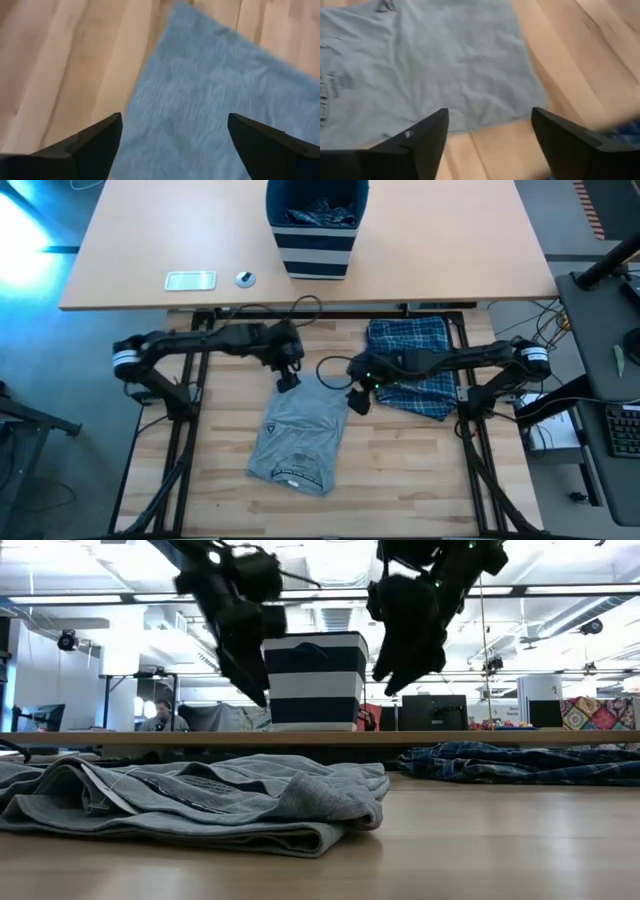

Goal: Fold Laundry from Bin
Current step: Fold the gray shirt

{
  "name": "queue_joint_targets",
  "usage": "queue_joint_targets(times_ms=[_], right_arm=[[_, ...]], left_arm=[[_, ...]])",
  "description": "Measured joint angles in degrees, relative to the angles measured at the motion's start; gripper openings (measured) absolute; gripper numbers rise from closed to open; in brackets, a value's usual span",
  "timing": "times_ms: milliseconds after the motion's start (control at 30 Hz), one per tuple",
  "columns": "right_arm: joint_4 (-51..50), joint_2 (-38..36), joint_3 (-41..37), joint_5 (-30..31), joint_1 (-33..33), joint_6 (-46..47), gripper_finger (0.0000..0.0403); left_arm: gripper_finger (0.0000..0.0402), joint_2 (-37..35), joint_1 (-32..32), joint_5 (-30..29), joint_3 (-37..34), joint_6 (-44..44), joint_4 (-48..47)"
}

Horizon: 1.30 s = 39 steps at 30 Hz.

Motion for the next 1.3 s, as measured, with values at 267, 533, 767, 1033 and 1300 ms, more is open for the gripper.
queue_joint_targets(times_ms=[267, 533, 767, 1033, 1300], right_arm=[[-0.58, 3.91, -0.61, -8.41, -9.10, -4.38, 0.0350], [7.82, 16.72, 1.47, -10.02, -12.62, -7.12, 0.0354], [6.42, 23.56, 4.56, -9.75, -13.05, -10.18, 0.0329], [0.85, 24.90, 8.61, -9.54, -12.68, -13.57, 0.0279], [-0.49, 26.76, 11.08, -12.65, -11.85, -13.19, 0.0208]], left_arm=[[0.0350, 11.96, 6.71, 7.03, 8.63, 12.07, -5.01], [0.0328, 13.98, 10.64, 7.51, 5.34, 17.92, -6.98], [0.0311, 13.87, 11.00, 3.82, -5.15, 20.32, 4.14], [0.0274, 13.67, 11.06, 1.61, -11.26, 18.20, 8.53], [0.0077, 13.82, 11.20, 1.74, -11.67, 16.10, 8.19]])
